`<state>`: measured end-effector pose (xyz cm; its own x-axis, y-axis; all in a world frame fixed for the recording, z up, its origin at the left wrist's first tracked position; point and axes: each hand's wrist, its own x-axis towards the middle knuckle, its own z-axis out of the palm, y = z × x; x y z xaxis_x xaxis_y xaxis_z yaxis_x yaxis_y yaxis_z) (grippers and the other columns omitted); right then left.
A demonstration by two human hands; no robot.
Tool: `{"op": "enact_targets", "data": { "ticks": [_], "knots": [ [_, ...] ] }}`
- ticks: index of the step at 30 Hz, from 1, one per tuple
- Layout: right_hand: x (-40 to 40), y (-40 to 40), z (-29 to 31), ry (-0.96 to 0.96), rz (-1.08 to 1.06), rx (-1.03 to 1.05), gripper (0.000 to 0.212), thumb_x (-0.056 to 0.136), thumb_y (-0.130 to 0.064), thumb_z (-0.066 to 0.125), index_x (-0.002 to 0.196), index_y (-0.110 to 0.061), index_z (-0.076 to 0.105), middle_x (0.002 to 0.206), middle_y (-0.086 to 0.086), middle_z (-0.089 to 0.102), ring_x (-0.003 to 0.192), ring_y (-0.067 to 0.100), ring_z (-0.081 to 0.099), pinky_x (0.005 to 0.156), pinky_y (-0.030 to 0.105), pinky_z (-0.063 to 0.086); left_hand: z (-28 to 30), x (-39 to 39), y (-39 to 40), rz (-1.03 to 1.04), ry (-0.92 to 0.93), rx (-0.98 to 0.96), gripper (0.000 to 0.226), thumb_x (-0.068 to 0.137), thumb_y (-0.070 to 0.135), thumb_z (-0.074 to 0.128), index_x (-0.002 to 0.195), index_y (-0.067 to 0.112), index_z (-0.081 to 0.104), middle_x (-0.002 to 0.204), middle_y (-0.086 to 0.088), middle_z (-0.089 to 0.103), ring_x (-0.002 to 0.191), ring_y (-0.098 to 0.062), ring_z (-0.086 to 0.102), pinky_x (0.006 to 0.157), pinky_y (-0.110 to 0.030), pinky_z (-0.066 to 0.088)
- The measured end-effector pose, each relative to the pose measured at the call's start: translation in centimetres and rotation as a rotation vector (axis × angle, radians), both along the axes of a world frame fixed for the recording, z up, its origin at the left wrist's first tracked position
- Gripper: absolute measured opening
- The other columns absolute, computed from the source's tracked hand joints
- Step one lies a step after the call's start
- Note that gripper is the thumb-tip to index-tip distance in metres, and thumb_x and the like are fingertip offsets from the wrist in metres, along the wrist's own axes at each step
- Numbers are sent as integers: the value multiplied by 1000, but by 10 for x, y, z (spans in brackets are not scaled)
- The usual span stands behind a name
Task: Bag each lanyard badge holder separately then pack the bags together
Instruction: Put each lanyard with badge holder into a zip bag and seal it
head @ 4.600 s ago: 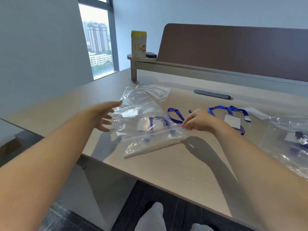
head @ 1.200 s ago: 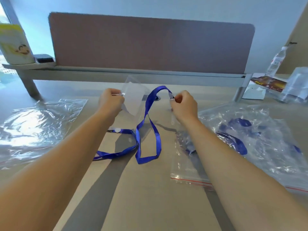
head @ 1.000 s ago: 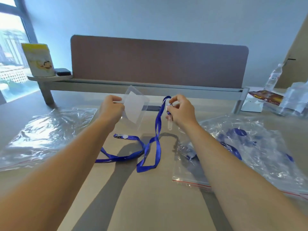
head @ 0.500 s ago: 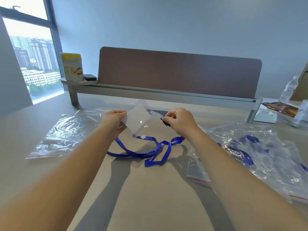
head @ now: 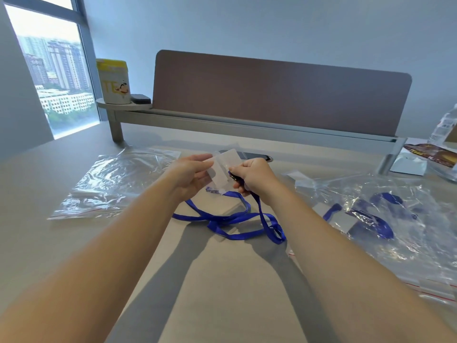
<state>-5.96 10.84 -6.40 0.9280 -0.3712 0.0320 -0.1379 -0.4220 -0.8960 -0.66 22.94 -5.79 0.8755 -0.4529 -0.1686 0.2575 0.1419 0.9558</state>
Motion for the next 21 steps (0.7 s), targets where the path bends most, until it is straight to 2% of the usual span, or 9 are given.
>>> {"op": "enact_targets", "data": {
  "ticks": [4,10,14,17,19,21],
  "knots": [
    [2,6,1,-15,41,5,20,92,-20,49,90,-4,59,60,2,54,46,8,47,37,10,41,0,1,-4,27,-50,-28,39,91,5,48,130,3,44,118,-13,53,97,-21,56,84,-32,47],
    [2,7,4,-40,54,-17,26,92,-23,49,96,0,60,62,2,53,48,9,48,42,12,43,-2,6,-14,143,-137,-47,37,90,6,52,126,0,46,90,-3,53,86,-15,55,82,-28,47],
    [-4,5,6,-44,90,18,16,92,-21,50,86,-8,58,62,0,52,49,8,45,43,12,42,2,15,-9,318,-38,-160,34,89,4,54,122,3,46,94,-6,52,96,-21,53,84,-29,47],
    [-11,-2,4,1,116,56,16,93,-16,47,82,-11,58,61,0,50,50,9,44,47,14,42,9,21,1,379,33,-241,16,88,5,55,103,11,52,105,-9,52,93,-20,54,87,-34,50],
    [-13,-5,1,15,114,65,18,94,-16,45,86,-10,60,60,0,49,50,9,43,50,16,41,12,22,4,363,12,-223,20,88,7,56,106,15,52,110,-8,51,102,-23,54,91,-41,48],
    [-13,-6,-2,-1,96,77,20,94,-19,44,94,-8,61,61,0,48,50,9,41,50,16,39,12,20,5,320,-4,-214,28,88,8,55,115,15,52,111,-7,51,105,-24,52,91,-41,48]
  ]
}}
